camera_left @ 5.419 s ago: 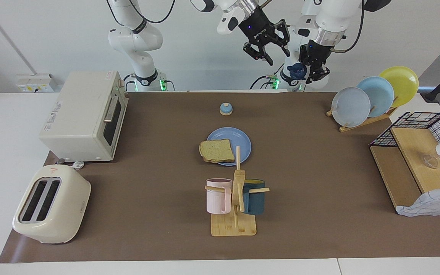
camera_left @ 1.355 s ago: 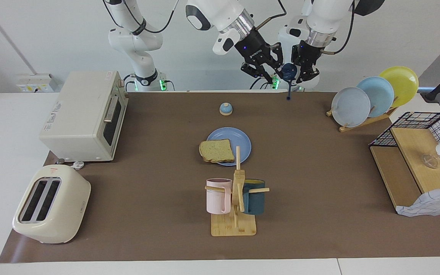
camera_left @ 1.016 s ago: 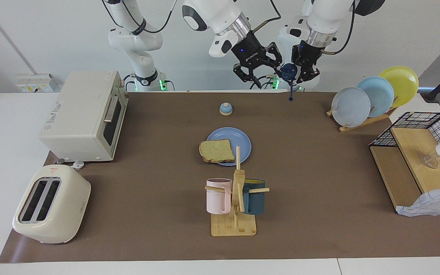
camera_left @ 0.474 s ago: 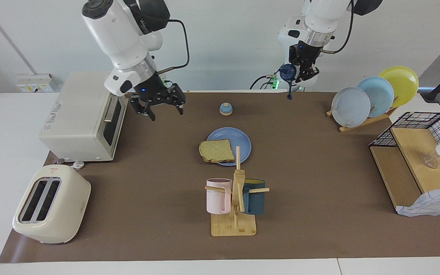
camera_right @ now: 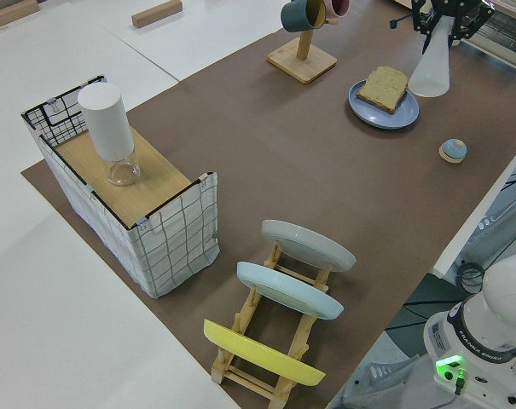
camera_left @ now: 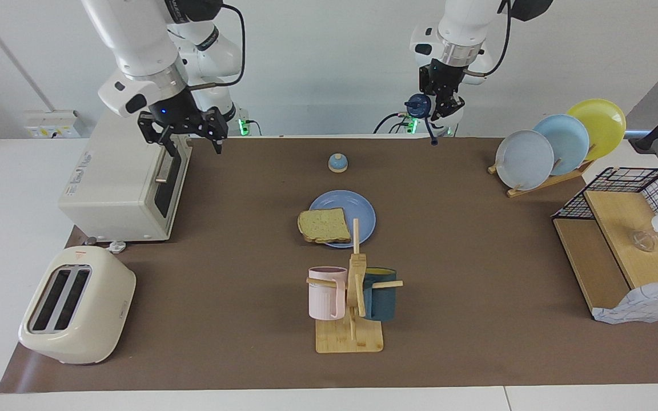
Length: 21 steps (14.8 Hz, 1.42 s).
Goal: Put bread on plate and add seasoning
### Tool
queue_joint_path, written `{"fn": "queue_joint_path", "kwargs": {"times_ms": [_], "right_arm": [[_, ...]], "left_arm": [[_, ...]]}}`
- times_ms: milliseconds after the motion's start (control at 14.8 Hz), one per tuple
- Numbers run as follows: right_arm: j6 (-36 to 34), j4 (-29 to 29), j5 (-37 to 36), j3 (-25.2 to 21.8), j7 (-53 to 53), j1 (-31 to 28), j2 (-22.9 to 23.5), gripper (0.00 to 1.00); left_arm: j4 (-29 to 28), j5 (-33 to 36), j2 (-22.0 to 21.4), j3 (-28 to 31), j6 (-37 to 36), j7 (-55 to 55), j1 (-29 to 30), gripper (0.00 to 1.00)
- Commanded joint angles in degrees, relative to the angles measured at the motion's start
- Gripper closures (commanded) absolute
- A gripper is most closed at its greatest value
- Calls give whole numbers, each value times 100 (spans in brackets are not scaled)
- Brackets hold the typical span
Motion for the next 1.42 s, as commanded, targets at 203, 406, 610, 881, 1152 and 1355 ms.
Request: {"fn": "queue_joint_path", "kwargs": {"times_ms": [203,406,610,881,1152,1355], "right_arm": [[52,-800,-96,-316,-500,37,-408,0],[175,-818,-96,-387,-792,-33,-400,0],[105,-687,-114,-413,-792,-51,-312,0],[79,-695,-105,-431,-801,-60,-303,0],[52,-721,-9,-745,-827,203,-312,0],[44,-747,0,-852,-836,239,-329,0]], "left_arm": [[197,247,457,-443,99,-612,-33,70],[251,458,642,-699,99,-930,-33,70],[259,756,852,-987,98,-1236,-33,71],[294,1371,1248,-1331,99,-1553,-68,71],[628,1846,1898,-1385,55,-2002,-385,71],[794,2259,2232,-1385,37,-2142,-499,71]]}}
